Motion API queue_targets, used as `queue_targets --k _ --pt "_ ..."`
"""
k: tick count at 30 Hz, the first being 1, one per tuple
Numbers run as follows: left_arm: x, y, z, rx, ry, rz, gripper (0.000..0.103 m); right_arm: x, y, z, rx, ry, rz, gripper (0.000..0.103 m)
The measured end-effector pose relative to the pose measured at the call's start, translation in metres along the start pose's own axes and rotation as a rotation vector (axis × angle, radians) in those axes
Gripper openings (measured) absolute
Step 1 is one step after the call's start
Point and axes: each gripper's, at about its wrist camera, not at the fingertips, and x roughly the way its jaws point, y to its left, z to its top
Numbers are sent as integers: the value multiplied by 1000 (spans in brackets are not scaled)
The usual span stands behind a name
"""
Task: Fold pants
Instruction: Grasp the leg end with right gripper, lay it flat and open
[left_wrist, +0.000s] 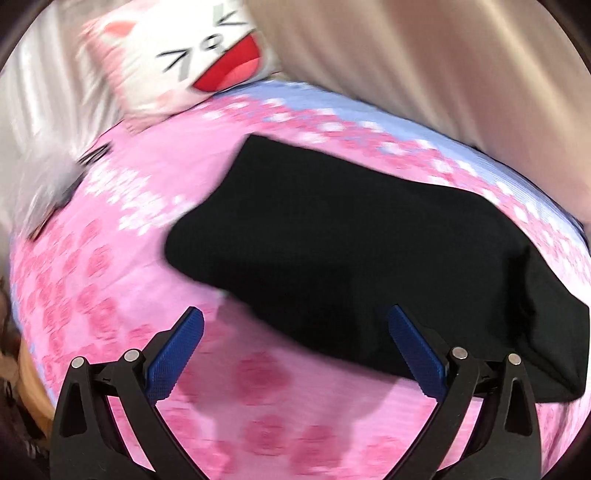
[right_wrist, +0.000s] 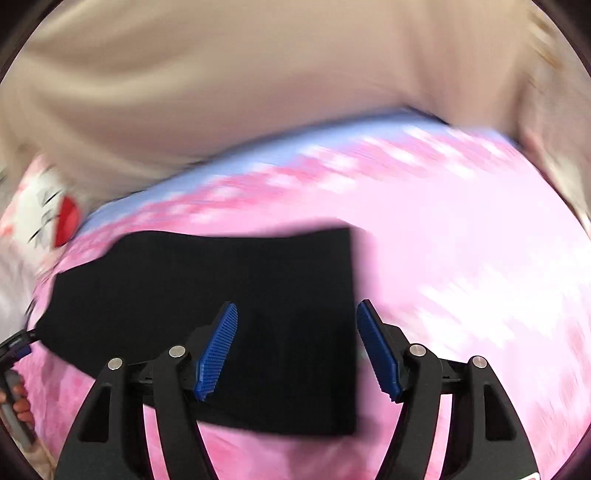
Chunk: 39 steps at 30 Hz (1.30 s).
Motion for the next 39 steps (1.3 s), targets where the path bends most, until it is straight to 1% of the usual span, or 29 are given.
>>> queue_targets --k 2,4,5,7,9,10,11,12,13,14,15,17,18,19,21,23,27,29,31,32,33,34,35,36,37,38,39 --pt "-3 -25 -1 32 -11 -45 98 4 -24 -14 89 45 69 66" --pt "-6 -56 -5 71 -3 -92 98 8 -30 -22 129 48 129 66" --pt "-6 -66 -6 87 0 -104 98 7 -29 -22 131 28 148 67" --pt "-9 -90 -11 136 8 -125 98 14 -21 -20 123 34 207 67" --pt "-14 -105 -17 176 -1 -123 98 21 -14 -22 127 34 237 67" --pt "-16 -110 -21 193 -7 -116 98 24 -8 -21 115 40 249 58" --pt "-17 -114 -24 206 -9 -105 98 27 -1 -21 109 44 246 41" --pt "-17 -115 -25 209 -7 -95 98 25 2 -21 106 29 245 37" --pt "-17 -116 -26 208 -4 -84 98 21 2 -20 101 18 252 27" --pt "-17 -115 -27 203 0 -74 98 13 0 -20 92 3 260 21" --pt "-17 -114 -27 196 5 -63 98 8 -2 -19 87 -9 258 20" --pt "-20 -109 -26 189 4 -43 98 -5 -6 -17 40 -38 203 19" --pt "-22 -107 -26 188 -3 -27 98 -9 -7 -16 2 -49 153 18" --pt "-25 -106 -26 188 -8 -17 98 -10 -12 -15 -17 -38 144 18" --pt "-28 -103 -27 190 -14 1 98 -8 -20 -17 -24 -9 160 18" --pt "-29 -101 -27 192 -16 13 98 -8 -19 -21 -69 2 142 18" --pt "-27 -98 -30 185 -1 19 98 -19 -27 -16 -61 -16 155 17" --pt "-28 -97 -31 192 3 13 98 -30 -37 -13 -57 -35 125 17" --pt "-29 -98 -34 202 4 1 98 -42 -57 -9 -37 -53 73 17" --pt "-30 -99 -36 208 8 -13 98 -52 -73 -7 -22 -69 4 13" --pt "-29 -101 -38 214 11 -24 98 -59 -88 -6 -9 -83 -70 6" --pt "-29 -104 -40 220 14 -34 98 -64 -111 -4 6 -71 -150 5" --pt "-28 -106 -42 224 16 -42 98 -64 -127 -4 14 -47 -201 0" --pt "-26 -110 -46 232 20 -59 98 -64 -143 -5 39 -28 -242 5" --pt "-22 -116 -49 244 30 -72 98 -68 -156 -7 90 -16 -285 9" --pt "-19 -119 -51 251 38 -74 98 -79 -158 -11 132 -30 -272 9" --pt "-16 -124 -53 262 46 -73 98 -91 -148 -13 110 -65 -227 10"
